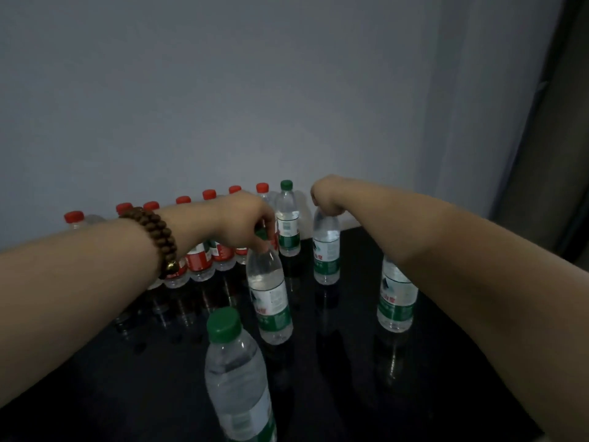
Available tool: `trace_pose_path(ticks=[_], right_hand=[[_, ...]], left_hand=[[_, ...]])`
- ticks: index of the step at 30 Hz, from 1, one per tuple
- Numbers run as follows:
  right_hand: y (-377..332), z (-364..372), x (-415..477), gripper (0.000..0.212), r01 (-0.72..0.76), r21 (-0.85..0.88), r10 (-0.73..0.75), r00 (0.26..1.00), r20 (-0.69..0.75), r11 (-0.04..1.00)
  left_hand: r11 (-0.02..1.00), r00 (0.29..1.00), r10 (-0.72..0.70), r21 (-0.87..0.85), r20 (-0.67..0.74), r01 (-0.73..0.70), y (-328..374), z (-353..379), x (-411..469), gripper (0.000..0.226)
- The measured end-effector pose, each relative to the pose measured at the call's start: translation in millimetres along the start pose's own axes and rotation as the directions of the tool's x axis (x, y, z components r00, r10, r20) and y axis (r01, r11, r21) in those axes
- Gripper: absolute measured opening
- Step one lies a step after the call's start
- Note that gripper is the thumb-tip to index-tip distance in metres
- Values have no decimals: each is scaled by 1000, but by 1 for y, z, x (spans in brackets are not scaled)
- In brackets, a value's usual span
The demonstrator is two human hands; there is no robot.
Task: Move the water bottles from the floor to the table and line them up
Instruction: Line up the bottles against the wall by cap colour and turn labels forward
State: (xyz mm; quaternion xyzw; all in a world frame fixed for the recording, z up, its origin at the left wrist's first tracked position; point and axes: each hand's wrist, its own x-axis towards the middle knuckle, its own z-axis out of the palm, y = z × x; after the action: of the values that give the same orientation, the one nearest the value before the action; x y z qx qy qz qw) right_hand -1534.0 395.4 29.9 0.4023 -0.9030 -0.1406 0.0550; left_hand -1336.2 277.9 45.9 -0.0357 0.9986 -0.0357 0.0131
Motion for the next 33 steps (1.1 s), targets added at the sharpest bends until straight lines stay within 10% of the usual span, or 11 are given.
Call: trace_pose_path(ticks=[18, 23, 33], right_hand=[[-2, 12, 137, 43, -111, 13, 111, 992, -58, 994], [-1, 10, 103, 64, -153, 86, 161, 982, -94, 984], [-35, -29, -61, 37, 165, 281, -122, 979, -163, 946]], left_hand=[[999, 996, -36, 11, -81, 38, -62, 18, 71, 23], [992, 991, -111, -68, -77, 106, -59, 18, 65, 24], [805, 918, -385, -521, -92, 285, -43, 56, 3, 85]])
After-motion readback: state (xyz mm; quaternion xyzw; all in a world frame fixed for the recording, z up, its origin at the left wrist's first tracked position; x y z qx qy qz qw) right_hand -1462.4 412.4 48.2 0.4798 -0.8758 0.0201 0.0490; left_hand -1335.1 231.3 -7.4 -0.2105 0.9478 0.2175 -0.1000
